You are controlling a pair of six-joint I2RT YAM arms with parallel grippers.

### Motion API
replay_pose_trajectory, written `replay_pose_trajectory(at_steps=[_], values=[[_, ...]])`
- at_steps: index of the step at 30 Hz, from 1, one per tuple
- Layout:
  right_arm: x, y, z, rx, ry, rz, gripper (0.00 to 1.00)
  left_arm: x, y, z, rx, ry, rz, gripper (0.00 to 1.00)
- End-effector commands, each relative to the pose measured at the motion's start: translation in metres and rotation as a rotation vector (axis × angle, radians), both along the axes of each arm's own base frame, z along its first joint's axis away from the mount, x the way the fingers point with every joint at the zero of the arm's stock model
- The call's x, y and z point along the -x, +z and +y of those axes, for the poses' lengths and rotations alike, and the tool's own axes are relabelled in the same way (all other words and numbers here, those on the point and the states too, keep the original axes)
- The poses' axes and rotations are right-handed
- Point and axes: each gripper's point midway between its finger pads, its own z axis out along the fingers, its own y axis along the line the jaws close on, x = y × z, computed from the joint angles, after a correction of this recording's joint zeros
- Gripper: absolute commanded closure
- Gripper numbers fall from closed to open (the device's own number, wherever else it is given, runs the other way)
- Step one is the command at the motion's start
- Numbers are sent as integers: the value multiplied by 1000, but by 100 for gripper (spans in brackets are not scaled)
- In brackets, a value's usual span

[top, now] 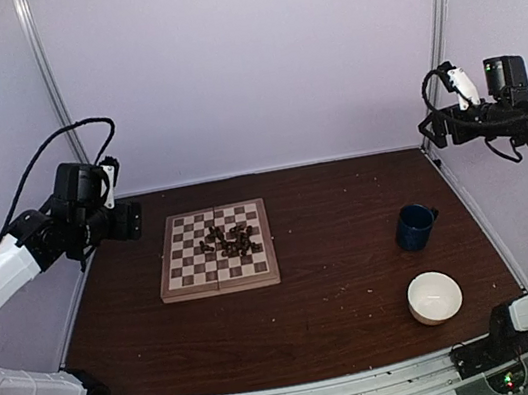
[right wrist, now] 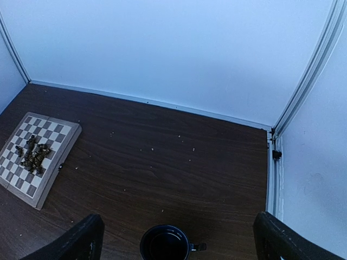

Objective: Set up the chess pieces on the board

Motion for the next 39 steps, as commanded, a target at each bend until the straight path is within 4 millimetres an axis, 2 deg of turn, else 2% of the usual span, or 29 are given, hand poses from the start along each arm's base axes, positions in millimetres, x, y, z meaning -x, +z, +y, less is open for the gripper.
replay_pose_trajectory(at_steps=[1,8,13,17,23,26,31,35,39], values=[[-9,-13,-9,-4,-31,-9,1,-15,-16,7,66,1,6,6],[-8,-54,11,18,129,79,1,-36,-54,17,126,12,153,4],[-8,-83,46,122,270,139,1,-63,-78,11,240,12,269,3],[-2,-111,94,236,434,192,4,-96,-87,2,346,4,325,3],[26,-162,173,380,704,280,10,-156,-108,-9,456,21,381,5],[42,-188,202,452,803,315,11,-191,-128,-15,498,30,403,9],[68,-221,239,542,944,372,12,-241,-158,-24,528,21,409,12],[82,-234,259,560,1013,408,14,-273,-183,-33,540,-26,401,14],[92,-241,269,569,1051,439,15,-297,-192,-42,527,-93,370,12]])
